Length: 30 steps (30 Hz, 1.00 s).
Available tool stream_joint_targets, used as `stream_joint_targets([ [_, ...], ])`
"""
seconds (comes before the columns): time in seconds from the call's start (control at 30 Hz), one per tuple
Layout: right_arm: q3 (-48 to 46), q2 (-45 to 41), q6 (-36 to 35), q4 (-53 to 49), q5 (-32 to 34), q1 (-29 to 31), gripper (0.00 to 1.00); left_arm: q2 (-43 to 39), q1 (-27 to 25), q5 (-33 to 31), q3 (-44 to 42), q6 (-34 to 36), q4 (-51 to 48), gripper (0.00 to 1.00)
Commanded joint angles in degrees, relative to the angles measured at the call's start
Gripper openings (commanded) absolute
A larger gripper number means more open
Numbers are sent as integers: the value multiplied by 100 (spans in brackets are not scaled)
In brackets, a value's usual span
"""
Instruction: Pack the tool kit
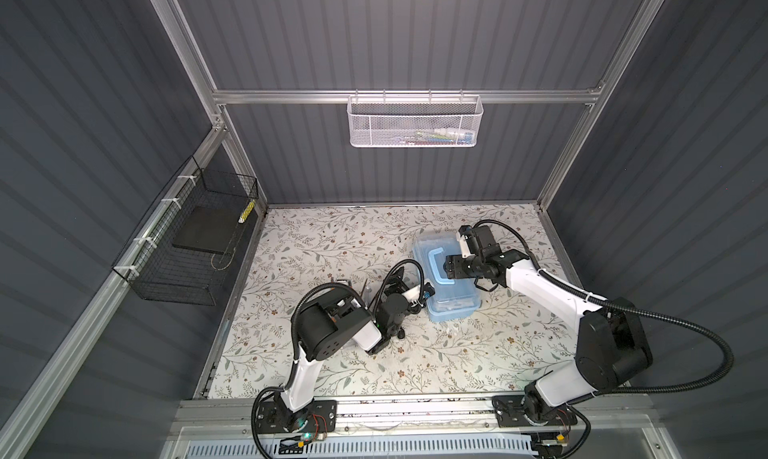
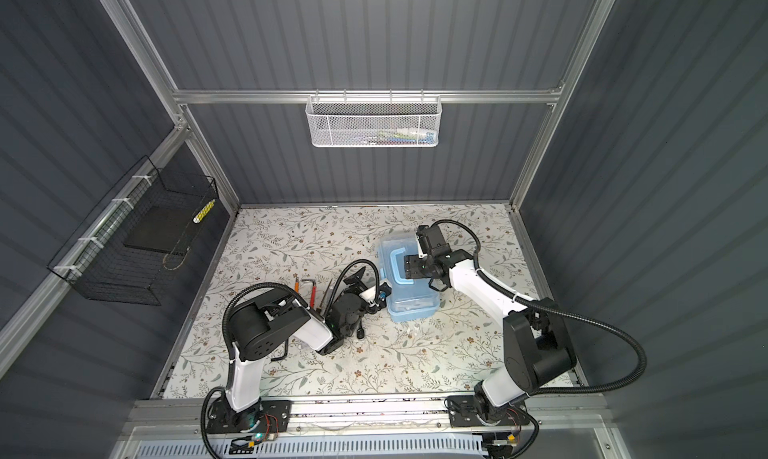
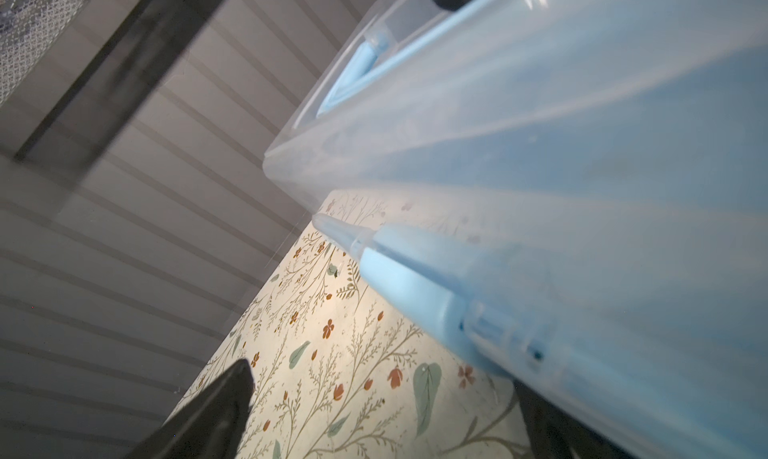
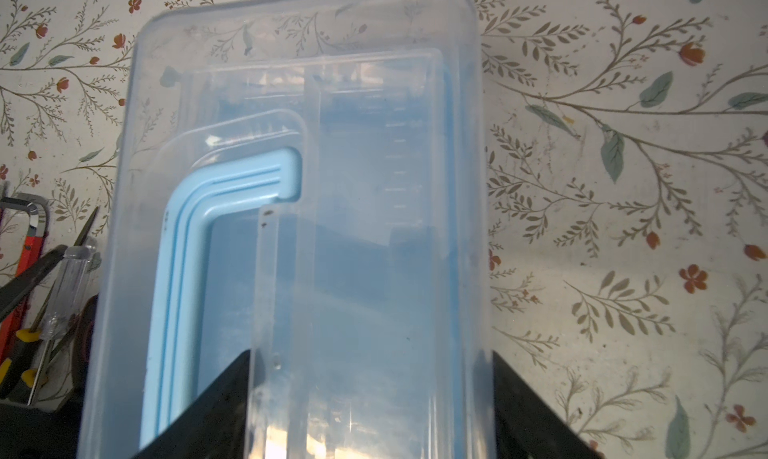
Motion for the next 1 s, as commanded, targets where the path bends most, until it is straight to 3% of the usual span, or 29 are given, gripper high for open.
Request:
stream_joint_targets([
  [0.0,-254,206,-149,-721,144,7,76,234,36,294,116,422,114,100],
  [0.5,-223,345,-129,-814,-21,12,72,931,48,-41,632,760,641,100],
  [0.97,-425,465,-201,-934,95,21,58,1066,19,-857,1099,479,1085,100],
])
